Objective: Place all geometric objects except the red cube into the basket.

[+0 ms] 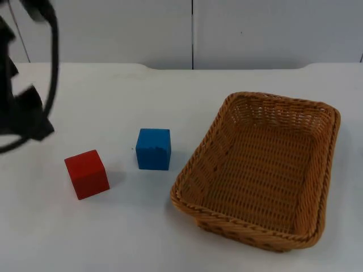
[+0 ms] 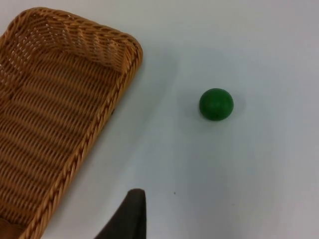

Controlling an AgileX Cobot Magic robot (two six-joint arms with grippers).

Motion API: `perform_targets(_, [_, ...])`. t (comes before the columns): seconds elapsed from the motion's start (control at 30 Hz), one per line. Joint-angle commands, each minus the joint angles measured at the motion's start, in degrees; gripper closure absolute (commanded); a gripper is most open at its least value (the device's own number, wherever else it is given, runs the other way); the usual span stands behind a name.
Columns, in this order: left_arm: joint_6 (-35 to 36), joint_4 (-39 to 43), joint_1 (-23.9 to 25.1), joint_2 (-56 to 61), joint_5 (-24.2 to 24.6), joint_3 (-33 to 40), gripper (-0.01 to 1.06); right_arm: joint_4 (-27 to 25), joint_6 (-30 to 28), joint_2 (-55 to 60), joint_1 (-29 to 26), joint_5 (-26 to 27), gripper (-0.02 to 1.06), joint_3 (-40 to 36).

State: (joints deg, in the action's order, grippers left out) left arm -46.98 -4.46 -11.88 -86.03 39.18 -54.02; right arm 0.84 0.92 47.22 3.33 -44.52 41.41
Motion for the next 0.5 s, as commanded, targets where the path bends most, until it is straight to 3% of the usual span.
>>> perform_targets(0.0, [-1.0, 1.1, -0.4, -3.3, -1.7, -1.2, 0.09, 0.3, -0.5, -0.2, -0.2, 0.4, -0.01, 0.4])
perform_targets(0.3, [-6.8, -2.3, -0.4, -19.6, -0.3, -10.1, 0.09, 0.5, -0.5, -0.2, -0.2, 0.4, -0.01, 0.4])
perform_targets(0.47, [-9.5, -4.8, -0.4, -23.8, -1.0, -10.9, 0.09, 0.5, -0.5, -0.2, -0.2, 0.4, -0.01, 0.4])
